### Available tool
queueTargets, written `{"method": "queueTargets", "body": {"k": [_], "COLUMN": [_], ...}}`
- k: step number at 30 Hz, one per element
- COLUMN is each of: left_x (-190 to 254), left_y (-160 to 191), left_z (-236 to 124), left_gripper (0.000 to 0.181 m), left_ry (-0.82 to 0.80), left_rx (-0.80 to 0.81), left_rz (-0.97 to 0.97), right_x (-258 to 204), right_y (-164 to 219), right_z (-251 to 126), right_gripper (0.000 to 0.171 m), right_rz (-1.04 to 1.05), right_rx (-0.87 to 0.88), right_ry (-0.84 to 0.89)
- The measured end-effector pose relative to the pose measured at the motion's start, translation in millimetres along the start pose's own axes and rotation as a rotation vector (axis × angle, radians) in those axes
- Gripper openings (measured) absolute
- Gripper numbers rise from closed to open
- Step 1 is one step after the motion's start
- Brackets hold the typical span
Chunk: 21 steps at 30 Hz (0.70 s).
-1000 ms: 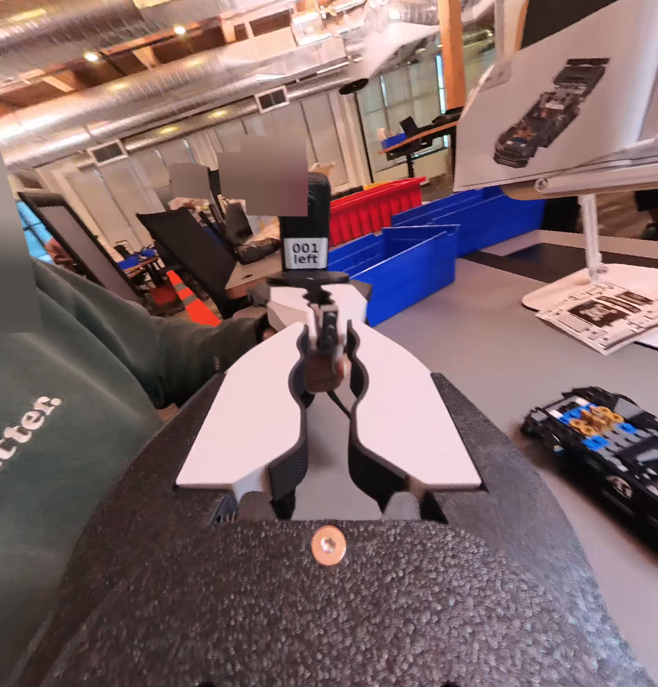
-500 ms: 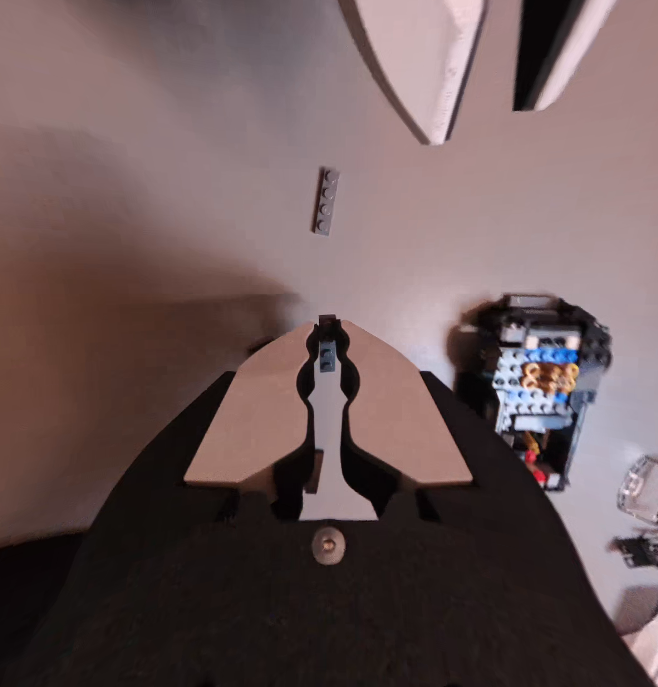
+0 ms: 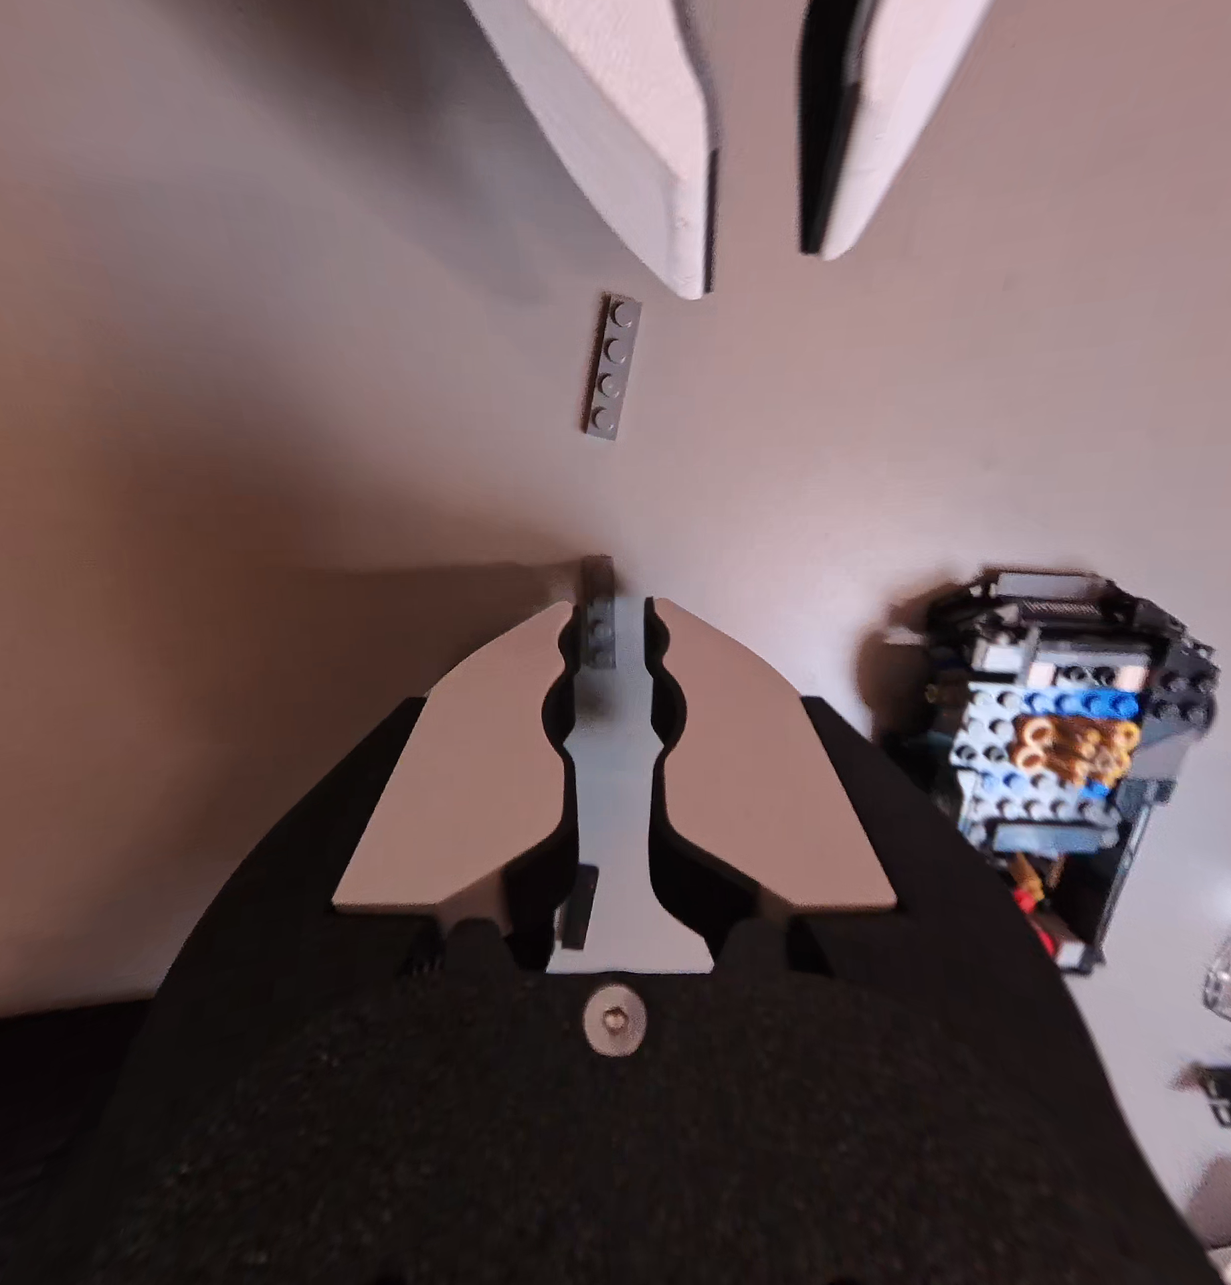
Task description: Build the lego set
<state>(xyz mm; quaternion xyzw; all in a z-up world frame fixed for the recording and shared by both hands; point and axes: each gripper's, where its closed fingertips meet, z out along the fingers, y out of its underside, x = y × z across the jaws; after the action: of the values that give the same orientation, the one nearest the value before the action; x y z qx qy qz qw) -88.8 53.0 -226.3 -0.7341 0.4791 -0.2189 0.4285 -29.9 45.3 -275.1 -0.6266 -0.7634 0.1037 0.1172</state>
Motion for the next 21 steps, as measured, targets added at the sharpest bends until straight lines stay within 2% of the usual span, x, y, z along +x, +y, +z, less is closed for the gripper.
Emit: {"method": "queueTargets", "body": {"k": [4,11,17,21], "left_x": [4.4,11.2,13.0,12.3], "left_y": [2.9,5.2,5.9,5.8], "left_z": [4.3,11.4,11.5,9.5], "left_gripper": [0.015,0.015,0.015,0.014], "left_ry": [0.012,0.041,0.042,0.035], "left_rx": [-0.020,-0.036,-0.039,-0.036], "left_rz": [0.005,0.014,0.019,0.021], "right_x": [-11.9,-38.8,-40.6,-35.8], "right_y": [4.9,20.3,19.6,18.5], "right_z": [-26.8,-13.7,-2.2,-0.2], "right_gripper": [0.016,0.021,0.019,0.009], "right_rz": [0.167,0.555,0.601,0.583], "right_rx": [0.112,0.209,0.169,0.145], "right_ry": [0.012,0.099,0.093,0.105]}}
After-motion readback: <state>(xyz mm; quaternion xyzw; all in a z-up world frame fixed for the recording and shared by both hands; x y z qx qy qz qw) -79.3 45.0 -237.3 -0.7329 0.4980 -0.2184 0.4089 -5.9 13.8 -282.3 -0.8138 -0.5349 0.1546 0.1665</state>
